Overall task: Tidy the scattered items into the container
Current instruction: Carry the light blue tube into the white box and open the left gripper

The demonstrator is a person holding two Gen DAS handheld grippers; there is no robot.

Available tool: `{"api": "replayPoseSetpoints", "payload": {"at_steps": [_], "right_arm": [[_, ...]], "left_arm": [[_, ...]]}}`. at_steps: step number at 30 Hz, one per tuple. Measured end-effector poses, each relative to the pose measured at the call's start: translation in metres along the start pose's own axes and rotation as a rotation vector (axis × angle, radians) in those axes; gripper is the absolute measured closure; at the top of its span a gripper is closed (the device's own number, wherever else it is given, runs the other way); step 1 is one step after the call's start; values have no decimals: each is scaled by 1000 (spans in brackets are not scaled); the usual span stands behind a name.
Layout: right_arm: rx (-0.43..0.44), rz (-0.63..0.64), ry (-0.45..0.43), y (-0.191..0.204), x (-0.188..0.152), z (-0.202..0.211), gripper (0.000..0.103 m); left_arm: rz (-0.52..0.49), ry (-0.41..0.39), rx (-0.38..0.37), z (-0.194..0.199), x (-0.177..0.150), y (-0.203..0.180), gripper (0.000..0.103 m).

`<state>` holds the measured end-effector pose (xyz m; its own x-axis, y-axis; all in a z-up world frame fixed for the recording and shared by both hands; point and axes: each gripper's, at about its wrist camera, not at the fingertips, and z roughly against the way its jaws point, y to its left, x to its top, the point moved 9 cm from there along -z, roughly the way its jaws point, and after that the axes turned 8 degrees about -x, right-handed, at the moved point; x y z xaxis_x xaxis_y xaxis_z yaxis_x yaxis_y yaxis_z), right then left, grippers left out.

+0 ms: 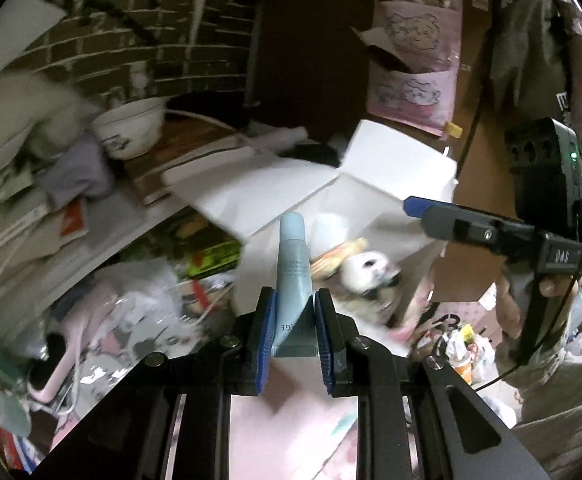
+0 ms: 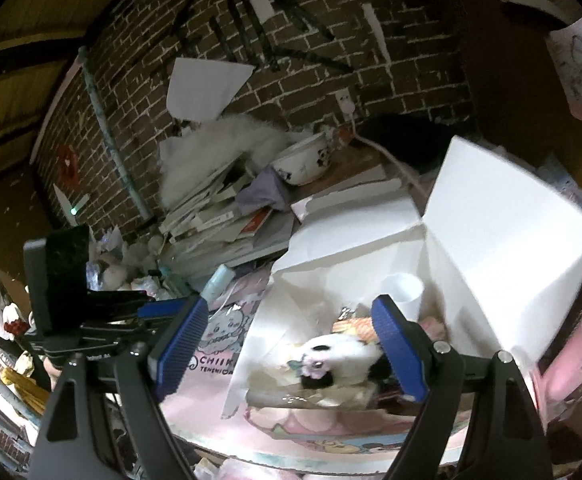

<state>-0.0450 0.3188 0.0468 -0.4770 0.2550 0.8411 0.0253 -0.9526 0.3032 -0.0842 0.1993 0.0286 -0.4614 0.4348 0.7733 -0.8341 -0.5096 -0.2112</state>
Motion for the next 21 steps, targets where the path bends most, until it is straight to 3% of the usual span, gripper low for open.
{"api": "replayPoseSetpoints", "payload": {"at_steps": [12,21], "right_arm": [[-7,-5,-24,-27,4,20,21],[-2,-13,-24,-37,2,24,21]], "left_arm": [[-51,174,-11,-77,16,-37,88],[-62,215,29,-100,20,-35,86]]}}
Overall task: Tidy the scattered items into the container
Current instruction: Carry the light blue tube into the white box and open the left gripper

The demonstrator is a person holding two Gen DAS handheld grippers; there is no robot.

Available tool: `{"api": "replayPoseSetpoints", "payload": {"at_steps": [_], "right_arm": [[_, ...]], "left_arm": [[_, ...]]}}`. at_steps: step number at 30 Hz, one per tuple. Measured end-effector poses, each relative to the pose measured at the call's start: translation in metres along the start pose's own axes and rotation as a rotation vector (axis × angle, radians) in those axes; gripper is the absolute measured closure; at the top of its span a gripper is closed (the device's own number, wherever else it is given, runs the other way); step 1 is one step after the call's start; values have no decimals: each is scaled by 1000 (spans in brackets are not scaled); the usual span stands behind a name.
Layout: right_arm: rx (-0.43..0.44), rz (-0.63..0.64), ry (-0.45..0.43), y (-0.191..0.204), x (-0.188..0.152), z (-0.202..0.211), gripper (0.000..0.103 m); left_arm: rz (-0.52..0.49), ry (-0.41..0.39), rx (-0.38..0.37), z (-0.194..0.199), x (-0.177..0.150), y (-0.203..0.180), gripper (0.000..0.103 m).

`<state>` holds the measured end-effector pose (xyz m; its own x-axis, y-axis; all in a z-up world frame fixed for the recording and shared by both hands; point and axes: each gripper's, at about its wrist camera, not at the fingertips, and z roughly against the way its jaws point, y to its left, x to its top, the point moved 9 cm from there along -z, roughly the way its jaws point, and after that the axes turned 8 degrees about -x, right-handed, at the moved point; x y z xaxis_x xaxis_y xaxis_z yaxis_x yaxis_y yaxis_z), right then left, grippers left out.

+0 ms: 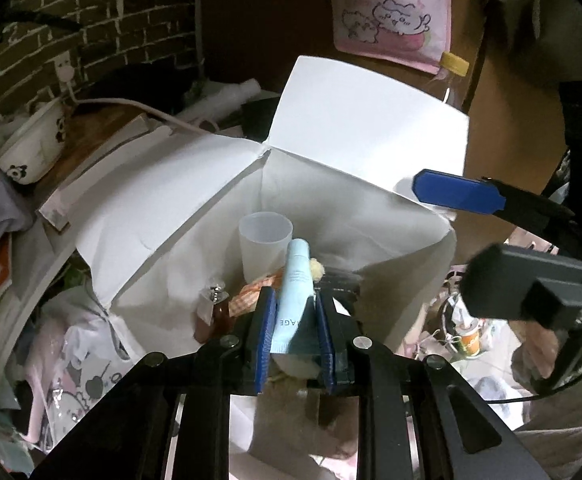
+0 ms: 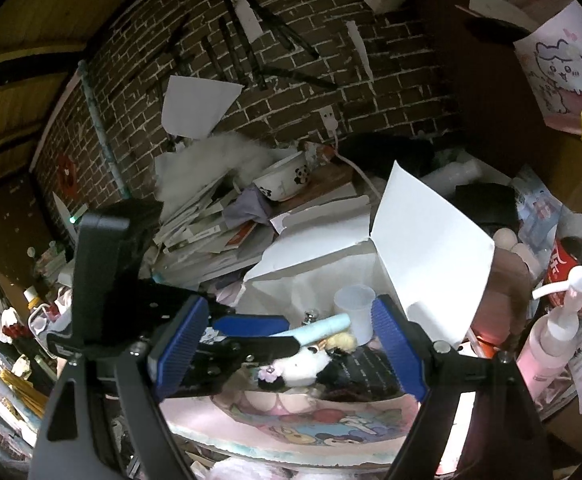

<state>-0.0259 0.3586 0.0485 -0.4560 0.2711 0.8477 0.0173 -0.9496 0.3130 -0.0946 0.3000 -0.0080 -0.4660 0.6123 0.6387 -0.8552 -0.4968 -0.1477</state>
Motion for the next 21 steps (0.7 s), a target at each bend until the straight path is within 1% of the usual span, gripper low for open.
{"api": "replayPoseSetpoints", "payload": {"at_steps": [1,2,3,4,5,7,9,10,13,16,17,19,21], "right_arm": [[0,-1,1,-1,0,0,21],[-1,-2,2,-2,-1,1,21],[-1,-2,2,-3,-1,1,21],[-2,-4,0,-4,-1,2,21],[-3,-5,0,-4,-1,2,21],[-7,-7,-2,-6,-1,2,21],[-10,-11,-2,-7,-1,2,21],[-10,-13,-1,-7,-1,2,21],[-10,-13,-6,-7,-1,3,21],[-6,-21,-19,-7,1,4,13],[-5,-25,-23,-6,2,4,12],[-3,-25,-29,-5,3,6,11],[-10,-20,-39,-3,4,7,5]], "left_arm": [[-1,4,10,-1,0,1,82],[-4,4,21,-2,2,0,72],[-7,0,32,-3,3,0,65],[-9,-6,42,-2,4,0,54],[-10,-12,48,-2,4,0,48],[-11,-17,47,-1,4,-1,47],[-11,-21,48,1,4,-2,42],[-13,-28,55,3,3,-2,38],[-15,-58,75,12,3,-4,30],[-10,-98,84,23,4,-7,22],[-7,-110,99,28,4,-7,19],[2,-134,143,37,2,-6,17],[20,-155,184,47,-2,-4,16]]}}
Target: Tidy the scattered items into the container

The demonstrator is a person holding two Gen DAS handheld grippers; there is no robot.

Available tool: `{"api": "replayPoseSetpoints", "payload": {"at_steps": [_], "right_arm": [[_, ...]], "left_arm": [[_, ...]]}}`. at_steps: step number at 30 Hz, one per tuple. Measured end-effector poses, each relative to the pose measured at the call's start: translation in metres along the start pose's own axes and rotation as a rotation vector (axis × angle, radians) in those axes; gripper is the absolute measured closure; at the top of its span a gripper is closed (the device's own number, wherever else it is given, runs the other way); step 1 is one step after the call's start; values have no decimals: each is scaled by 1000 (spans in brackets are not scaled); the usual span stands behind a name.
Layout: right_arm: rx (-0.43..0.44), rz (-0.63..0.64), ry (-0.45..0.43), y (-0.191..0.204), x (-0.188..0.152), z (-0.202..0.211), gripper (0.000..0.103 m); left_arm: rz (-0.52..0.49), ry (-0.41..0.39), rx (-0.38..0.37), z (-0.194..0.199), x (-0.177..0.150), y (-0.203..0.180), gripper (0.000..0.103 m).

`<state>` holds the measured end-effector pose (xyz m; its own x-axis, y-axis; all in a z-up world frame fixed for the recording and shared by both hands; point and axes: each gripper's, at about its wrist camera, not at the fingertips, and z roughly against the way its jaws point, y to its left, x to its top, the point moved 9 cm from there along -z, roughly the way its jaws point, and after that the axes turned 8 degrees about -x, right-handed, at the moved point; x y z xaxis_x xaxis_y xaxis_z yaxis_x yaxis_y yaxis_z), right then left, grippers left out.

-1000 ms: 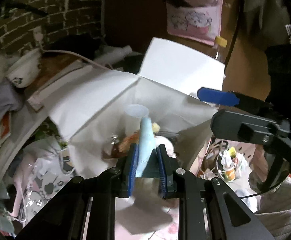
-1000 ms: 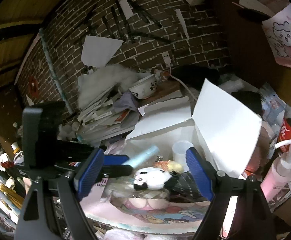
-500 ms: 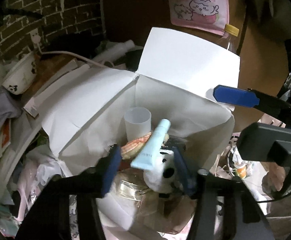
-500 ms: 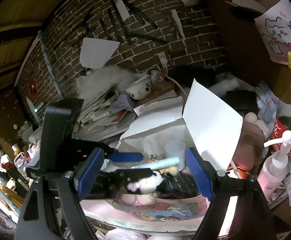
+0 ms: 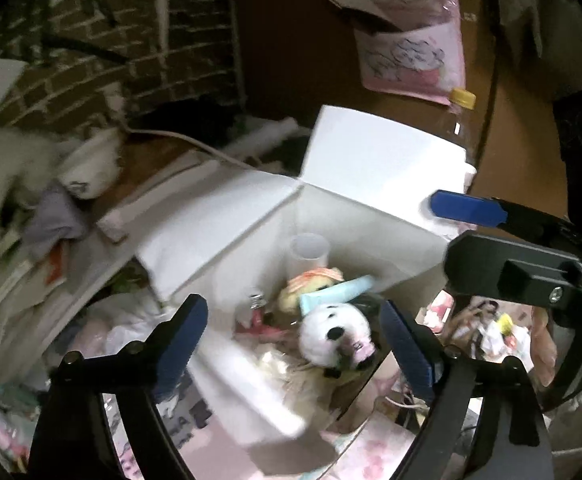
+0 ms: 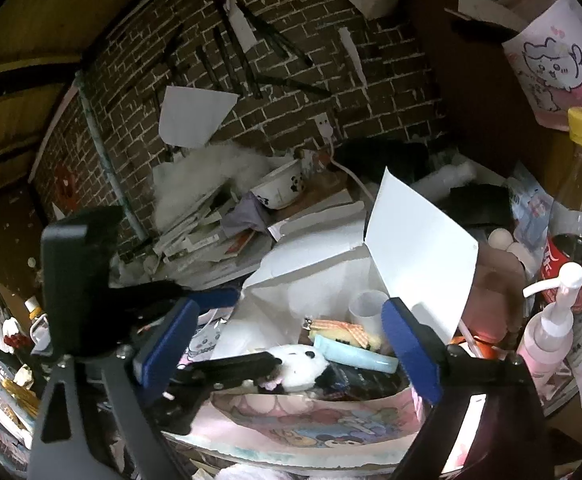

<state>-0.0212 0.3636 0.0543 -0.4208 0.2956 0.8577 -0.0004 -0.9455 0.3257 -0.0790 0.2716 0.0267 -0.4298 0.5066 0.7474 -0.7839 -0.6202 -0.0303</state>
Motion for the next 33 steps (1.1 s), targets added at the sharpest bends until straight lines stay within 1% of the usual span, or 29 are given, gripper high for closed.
{"api": "replayPoseSetpoints", "payload": {"at_steps": [1,3,6,8,10,14,16,18,20,23,25,27,28,30,33], "right_arm": [[-3,0,-8,1,0,1,0],[-8,-1,-9,4,1,2,0],[-30,9,-1,10,0,1,0],[-57,22,14,14,-2,0,0],[-95,41,33,18,-5,-3,0],[-178,88,34,29,-8,-8,0],[-205,102,41,37,-10,-11,0],[-221,116,60,44,-12,-14,0],[-216,126,58,52,-14,-15,0],[-227,115,76,57,-14,-18,0],[-244,136,131,61,-17,-23,0],[-259,201,199,66,-20,-30,0],[-269,224,214,67,-21,-32,0],[-288,242,207,70,-21,-32,0],[-259,230,189,74,-19,-28,0]], "left_arm": [[11,-11,22,6,-2,2,16],[33,-24,63,16,-6,8,14],[75,-41,146,31,-15,19,14],[108,-54,197,41,-21,29,12],[148,-68,226,50,-28,38,11],[243,-70,234,62,-44,56,10],[279,-61,261,68,-52,65,10],[307,-56,298,74,-58,74,10],[331,-55,315,80,-64,81,10],[354,-59,311,86,-68,87,10],[366,-63,310,90,-70,90,10],[369,-72,313,94,-70,91,10],[368,-76,314,95,-69,91,10],[365,-83,318,99,-68,91,10],[366,-90,342,104,-66,93,10]]}}
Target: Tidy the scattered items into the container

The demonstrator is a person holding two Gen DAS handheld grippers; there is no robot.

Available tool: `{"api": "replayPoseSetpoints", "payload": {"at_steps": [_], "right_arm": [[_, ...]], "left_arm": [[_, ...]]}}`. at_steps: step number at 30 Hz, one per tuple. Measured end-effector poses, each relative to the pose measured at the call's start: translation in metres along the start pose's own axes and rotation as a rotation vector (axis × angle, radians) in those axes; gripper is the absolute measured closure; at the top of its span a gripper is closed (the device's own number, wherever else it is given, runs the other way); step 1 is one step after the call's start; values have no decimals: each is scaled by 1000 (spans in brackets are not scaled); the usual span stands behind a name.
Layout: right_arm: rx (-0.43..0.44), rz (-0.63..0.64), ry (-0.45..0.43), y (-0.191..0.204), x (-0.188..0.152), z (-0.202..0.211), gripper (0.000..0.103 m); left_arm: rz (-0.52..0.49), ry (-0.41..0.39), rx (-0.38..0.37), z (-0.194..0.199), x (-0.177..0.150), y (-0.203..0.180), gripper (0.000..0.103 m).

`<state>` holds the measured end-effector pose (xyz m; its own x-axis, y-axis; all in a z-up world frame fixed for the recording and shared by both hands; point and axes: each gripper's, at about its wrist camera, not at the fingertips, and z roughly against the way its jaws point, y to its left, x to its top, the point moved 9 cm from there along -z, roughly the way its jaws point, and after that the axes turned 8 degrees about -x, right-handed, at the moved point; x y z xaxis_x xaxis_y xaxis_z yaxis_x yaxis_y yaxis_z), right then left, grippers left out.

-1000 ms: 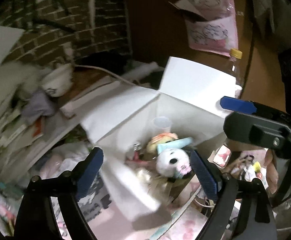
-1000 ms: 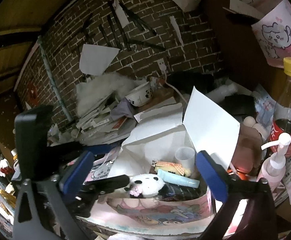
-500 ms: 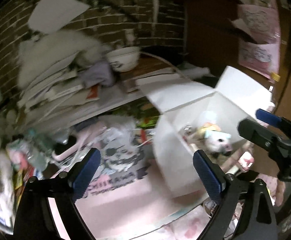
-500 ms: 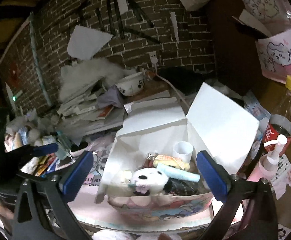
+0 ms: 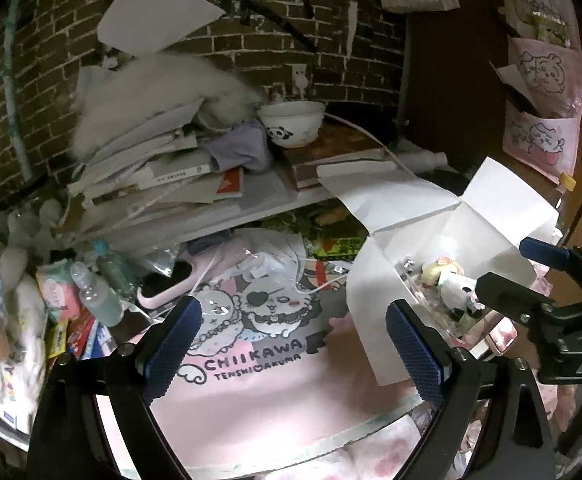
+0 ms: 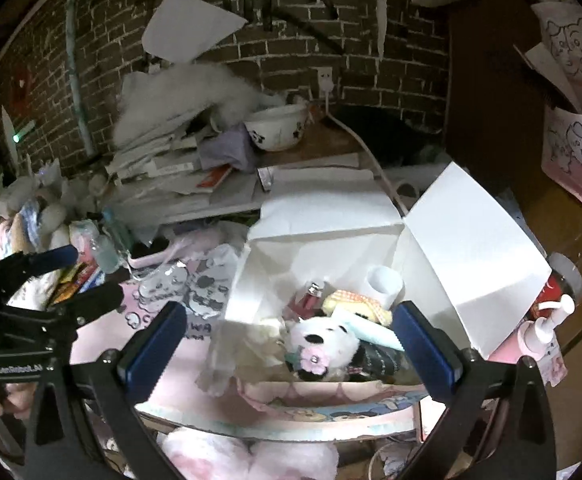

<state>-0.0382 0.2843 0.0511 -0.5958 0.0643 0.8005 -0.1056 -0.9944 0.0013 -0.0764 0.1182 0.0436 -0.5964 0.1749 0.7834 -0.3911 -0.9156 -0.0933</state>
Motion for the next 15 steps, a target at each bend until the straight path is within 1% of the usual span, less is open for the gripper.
{"api": "replayPoseSetpoints", "payload": {"at_steps": [3,9,15], "right_arm": [[41,-17,6,3,1,1,0],[4,26,-1,11,6,0,0],[13,50,-5,19,7,1,0]], "left_arm": [[3,-6,10,4,1,3,10],[11,-17,27,10,3,8,10],[14,-18,34,11,2,12,10]]}}
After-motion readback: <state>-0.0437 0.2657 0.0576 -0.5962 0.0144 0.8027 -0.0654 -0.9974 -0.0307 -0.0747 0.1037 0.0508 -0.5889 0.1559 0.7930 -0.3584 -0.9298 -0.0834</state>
